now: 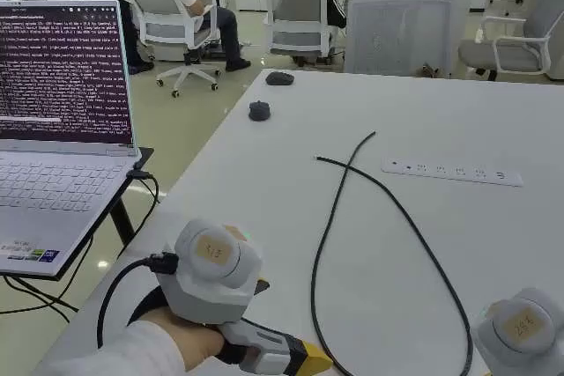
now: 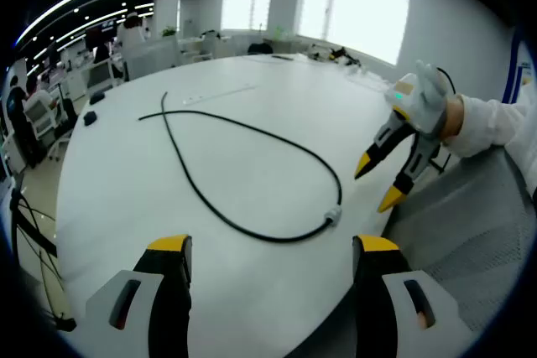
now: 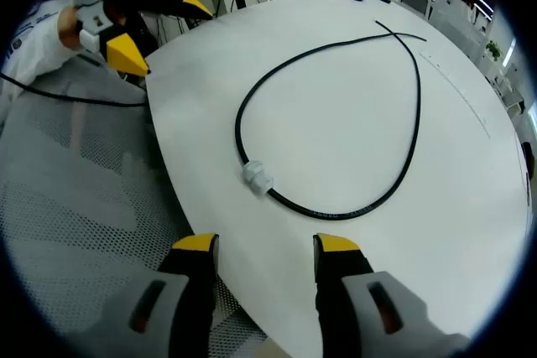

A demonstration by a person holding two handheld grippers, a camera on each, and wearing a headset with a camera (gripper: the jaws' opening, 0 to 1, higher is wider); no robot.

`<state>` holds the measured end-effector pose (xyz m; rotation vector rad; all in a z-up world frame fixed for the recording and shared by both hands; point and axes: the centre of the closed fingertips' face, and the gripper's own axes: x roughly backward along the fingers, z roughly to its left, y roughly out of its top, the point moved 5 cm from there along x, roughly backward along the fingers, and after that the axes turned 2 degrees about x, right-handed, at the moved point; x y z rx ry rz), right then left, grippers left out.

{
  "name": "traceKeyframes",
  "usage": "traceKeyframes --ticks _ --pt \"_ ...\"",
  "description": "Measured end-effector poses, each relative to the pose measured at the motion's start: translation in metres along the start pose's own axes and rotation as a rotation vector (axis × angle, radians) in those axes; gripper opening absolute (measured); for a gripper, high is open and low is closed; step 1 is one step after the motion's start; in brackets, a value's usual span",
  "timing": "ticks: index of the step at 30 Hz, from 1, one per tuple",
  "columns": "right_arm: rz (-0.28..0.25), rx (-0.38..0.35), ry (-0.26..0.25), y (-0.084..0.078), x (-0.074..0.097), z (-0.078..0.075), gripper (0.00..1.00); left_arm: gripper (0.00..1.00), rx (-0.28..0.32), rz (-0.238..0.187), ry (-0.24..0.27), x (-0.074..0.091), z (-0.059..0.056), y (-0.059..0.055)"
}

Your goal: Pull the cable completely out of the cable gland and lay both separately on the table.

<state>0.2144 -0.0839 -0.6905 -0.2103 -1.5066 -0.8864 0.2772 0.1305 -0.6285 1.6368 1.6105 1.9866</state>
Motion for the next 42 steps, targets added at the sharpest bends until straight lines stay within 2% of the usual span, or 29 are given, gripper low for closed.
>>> traceKeyframes --ticks 23,30,42 --pt "0.005 0.013 0.001 0.0002 -0.0004 0.0011 0.45 0.78 -0.010 0.016 -0.011 -0.0010 -0.0030 -0.0023" --pt "0.013 0.037 -0.006 -0.0005 -0.0013 0.0017 0.41 0.78 -0.012 0.019 -0.013 -0.0017 -0.0036 -0.0026" --pt "0.024 0.062 -0.001 0.0001 -0.0043 0.0027 0.41 0.77 -0.014 0.027 -0.021 -0.0038 -0.0040 -0.0040"
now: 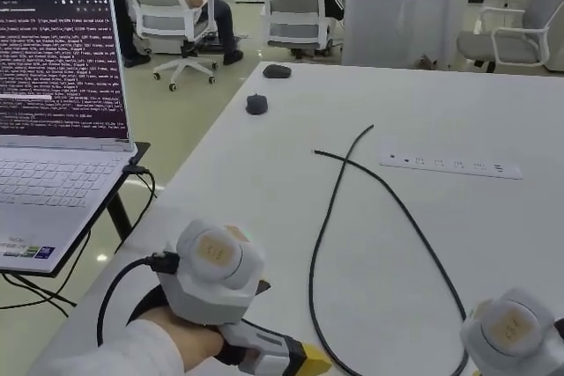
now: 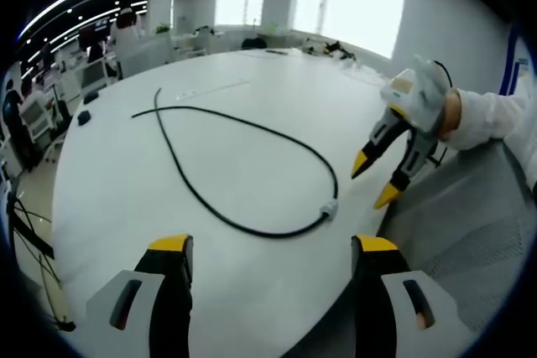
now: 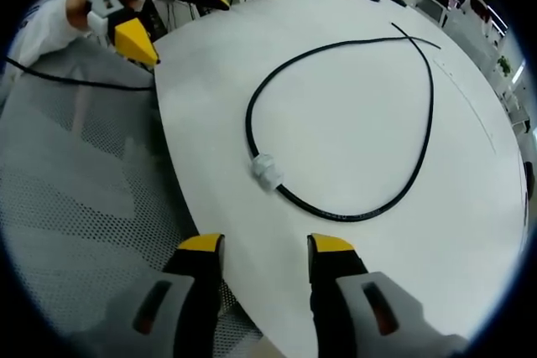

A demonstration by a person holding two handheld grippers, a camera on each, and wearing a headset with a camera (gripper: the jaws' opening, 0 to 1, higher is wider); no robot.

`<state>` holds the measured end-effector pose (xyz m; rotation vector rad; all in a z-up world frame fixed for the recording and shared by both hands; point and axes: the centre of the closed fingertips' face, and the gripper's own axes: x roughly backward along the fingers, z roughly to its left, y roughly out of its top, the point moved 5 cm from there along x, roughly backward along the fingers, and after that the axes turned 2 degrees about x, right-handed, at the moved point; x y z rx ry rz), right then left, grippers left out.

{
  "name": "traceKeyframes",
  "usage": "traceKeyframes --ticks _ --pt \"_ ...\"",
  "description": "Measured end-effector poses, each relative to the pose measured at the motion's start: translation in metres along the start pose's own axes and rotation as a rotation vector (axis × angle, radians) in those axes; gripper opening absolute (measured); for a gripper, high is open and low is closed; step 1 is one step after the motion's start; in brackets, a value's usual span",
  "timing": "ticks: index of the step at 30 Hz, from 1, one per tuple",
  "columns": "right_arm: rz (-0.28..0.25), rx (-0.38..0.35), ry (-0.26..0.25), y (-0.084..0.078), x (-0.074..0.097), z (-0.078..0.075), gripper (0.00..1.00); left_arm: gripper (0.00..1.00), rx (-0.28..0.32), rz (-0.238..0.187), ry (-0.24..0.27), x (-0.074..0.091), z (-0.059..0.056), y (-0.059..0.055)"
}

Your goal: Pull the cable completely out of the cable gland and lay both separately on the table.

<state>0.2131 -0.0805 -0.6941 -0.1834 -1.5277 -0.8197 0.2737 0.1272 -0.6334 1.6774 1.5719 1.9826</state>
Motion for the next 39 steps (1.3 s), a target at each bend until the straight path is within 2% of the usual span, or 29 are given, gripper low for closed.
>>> traceKeyframes --ticks 13,18,24,26,27,30,32,34,39 --pt "-0.002 -0.011 0.002 -0.001 -0.001 -0.002 0.39 0.76 -0.009 0.007 -0.004 -0.001 0.000 0.000" --pt "0.015 -0.012 0.008 -0.004 -0.004 -0.001 0.38 0.75 -0.020 0.017 -0.009 -0.003 -0.001 -0.001" --pt "0.001 -0.003 0.007 -0.001 -0.005 -0.002 0.37 0.75 -0.017 0.015 -0.011 -0.003 -0.001 0.000" --pt "0.007 0.026 0.004 0.000 -0.008 -0.003 0.37 0.75 -0.016 0.014 -0.012 -0.003 -0.001 0.000" --pt "-0.008 0.068 -0.005 0.004 -0.009 -0.005 0.37 0.75 -0.016 0.013 -0.012 -0.003 -0.001 0.001" --pt "-0.060 0.089 -0.002 0.015 -0.008 -0.003 0.36 0.74 -0.011 0.011 -0.015 -0.003 -0.001 0.001" --pt "-0.086 0.163 -0.012 0.023 -0.010 -0.005 0.35 0.74 -0.010 0.008 -0.015 -0.002 -0.001 0.002" --pt "-0.120 0.191 -0.011 0.029 -0.010 -0.004 0.34 0.74 -0.008 0.005 -0.016 -0.002 -0.001 0.002" --pt "-0.131 0.241 0.007 0.034 -0.014 -0.002 0.31 0.74 -0.004 -0.005 -0.021 -0.001 -0.001 0.003"
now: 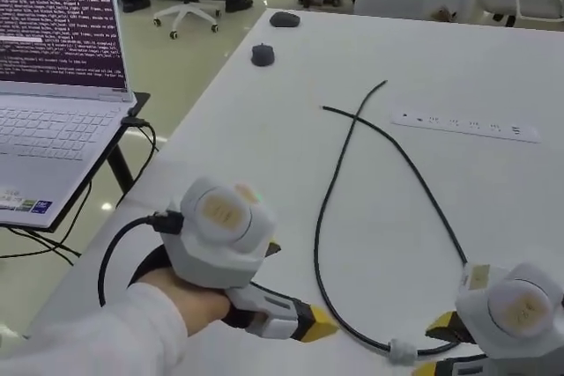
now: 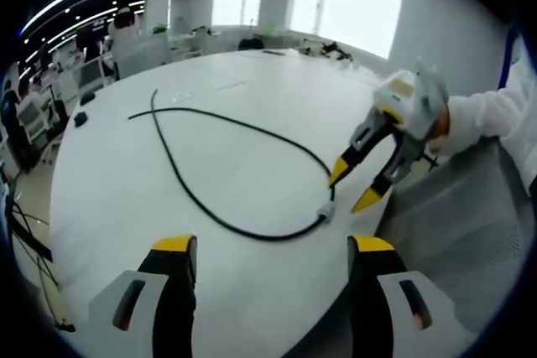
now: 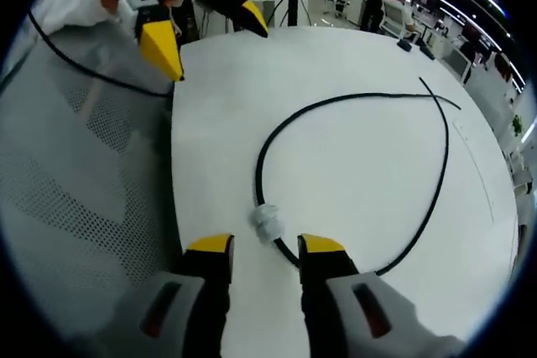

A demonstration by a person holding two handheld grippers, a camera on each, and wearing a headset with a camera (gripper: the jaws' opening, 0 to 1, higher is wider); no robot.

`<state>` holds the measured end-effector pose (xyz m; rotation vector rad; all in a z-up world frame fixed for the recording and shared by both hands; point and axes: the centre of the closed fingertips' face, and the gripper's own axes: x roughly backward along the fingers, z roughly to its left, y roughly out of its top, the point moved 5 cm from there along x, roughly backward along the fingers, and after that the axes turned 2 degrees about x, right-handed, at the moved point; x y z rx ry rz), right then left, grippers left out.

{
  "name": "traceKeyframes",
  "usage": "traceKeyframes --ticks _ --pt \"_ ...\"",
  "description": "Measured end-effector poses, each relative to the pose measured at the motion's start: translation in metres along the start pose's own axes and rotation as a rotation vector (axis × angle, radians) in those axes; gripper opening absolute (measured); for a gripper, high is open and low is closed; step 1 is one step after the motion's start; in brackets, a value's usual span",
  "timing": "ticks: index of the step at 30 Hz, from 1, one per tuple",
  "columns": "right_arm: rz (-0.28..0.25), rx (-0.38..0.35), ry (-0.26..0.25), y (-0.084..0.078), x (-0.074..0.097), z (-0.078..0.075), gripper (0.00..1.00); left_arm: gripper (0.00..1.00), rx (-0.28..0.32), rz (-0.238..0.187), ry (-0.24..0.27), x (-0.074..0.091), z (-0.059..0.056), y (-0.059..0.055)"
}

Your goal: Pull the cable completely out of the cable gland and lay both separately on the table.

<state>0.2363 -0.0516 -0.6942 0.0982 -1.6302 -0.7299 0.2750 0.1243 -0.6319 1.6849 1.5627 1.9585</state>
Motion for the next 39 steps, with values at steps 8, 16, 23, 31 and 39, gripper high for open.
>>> traceKeyframes --ticks 8,16,23,31,39 --pt "-0.001 0.147 0.033 0.002 -0.012 -0.003 0.25 0.73 -0.001 -0.013 -0.006 0.000 0.000 0.002" --pt "0.042 0.256 0.078 -0.007 -0.030 -0.005 0.18 0.72 -0.003 -0.007 -0.011 0.000 0.000 0.000" --pt "-0.021 0.206 0.082 -0.002 -0.030 -0.007 0.13 0.71 -0.011 -0.005 -0.019 -0.002 -0.002 0.001" --pt "-0.053 0.254 0.074 0.005 -0.019 -0.008 0.12 0.69 0.005 -0.028 -0.026 0.000 -0.003 0.003" --pt "-0.145 0.323 -0.026 0.048 0.032 -0.015 0.12 0.58 0.030 -0.165 -0.126 0.011 -0.020 0.021"
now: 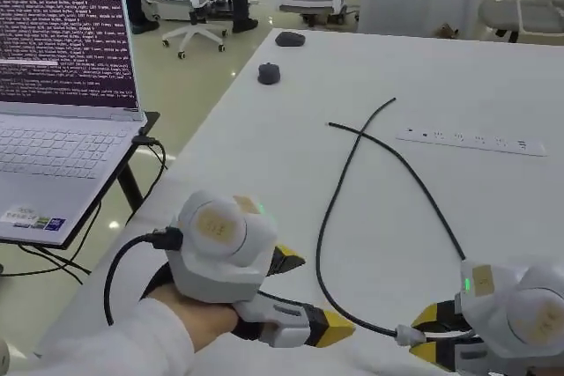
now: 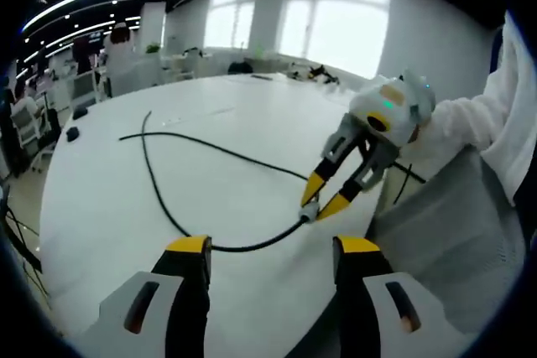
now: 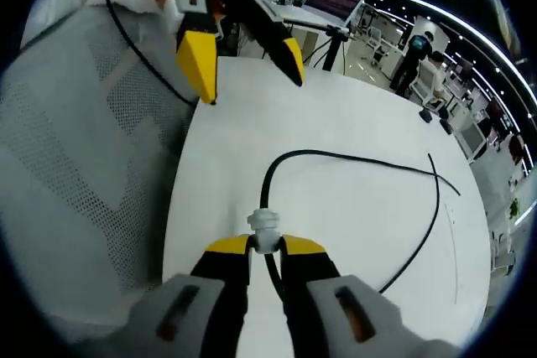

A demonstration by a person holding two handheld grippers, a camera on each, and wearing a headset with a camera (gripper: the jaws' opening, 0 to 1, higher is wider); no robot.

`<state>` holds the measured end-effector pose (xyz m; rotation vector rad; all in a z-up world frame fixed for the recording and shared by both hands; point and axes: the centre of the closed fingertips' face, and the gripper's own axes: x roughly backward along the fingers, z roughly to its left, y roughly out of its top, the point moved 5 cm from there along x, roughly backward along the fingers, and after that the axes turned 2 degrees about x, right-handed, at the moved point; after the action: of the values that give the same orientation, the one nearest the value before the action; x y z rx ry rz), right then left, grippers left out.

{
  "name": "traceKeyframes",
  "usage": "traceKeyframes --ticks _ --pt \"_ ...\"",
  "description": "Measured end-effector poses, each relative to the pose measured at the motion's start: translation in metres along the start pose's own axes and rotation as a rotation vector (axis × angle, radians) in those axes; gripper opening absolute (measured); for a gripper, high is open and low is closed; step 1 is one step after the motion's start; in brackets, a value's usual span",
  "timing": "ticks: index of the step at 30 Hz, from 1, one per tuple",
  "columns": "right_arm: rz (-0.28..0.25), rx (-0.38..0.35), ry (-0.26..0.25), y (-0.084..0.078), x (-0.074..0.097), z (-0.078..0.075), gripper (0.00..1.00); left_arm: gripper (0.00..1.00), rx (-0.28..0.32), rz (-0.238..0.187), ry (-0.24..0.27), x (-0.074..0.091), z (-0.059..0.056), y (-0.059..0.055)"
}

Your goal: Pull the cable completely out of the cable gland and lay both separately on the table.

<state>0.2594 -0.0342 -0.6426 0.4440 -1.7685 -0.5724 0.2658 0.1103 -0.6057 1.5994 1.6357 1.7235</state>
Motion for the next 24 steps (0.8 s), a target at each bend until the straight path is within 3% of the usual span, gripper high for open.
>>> traceKeyframes --ticks 2,3,5,8,12,14,17,21,24 --pt "-0.008 0.021 -0.030 0.012 0.014 -0.005 0.12 0.53 -0.012 -0.037 -0.005 0.003 -0.001 0.006" --pt "-0.013 0.032 -0.038 0.016 0.019 -0.007 0.12 0.51 -0.026 -0.079 -0.013 0.005 -0.003 0.013" --pt "-0.034 0.050 -0.064 0.028 0.032 -0.011 0.12 0.46 -0.020 -0.119 -0.038 0.009 -0.007 0.024" --pt "-0.084 0.057 -0.081 0.045 0.047 -0.014 0.11 0.43 -0.048 -0.149 -0.069 0.013 -0.013 0.041" --pt "-0.094 0.113 -0.111 0.064 0.063 -0.014 0.11 0.39 -0.085 -0.188 -0.108 0.018 -0.023 0.066" --pt "-0.107 0.134 -0.118 0.074 0.071 -0.013 0.11 0.37 -0.085 -0.196 -0.128 0.020 -0.026 0.073" --pt "-0.113 0.191 -0.150 0.086 0.084 -0.013 0.11 0.34 -0.082 -0.248 -0.204 0.025 -0.037 0.085" --pt "-0.138 0.218 -0.182 0.100 0.100 -0.012 0.11 0.30 -0.059 -0.242 -0.231 0.030 -0.039 0.090" --pt "-0.158 0.242 -0.203 0.111 0.111 -0.010 0.11 0.29 -0.031 -0.283 -0.269 0.035 -0.045 0.098"
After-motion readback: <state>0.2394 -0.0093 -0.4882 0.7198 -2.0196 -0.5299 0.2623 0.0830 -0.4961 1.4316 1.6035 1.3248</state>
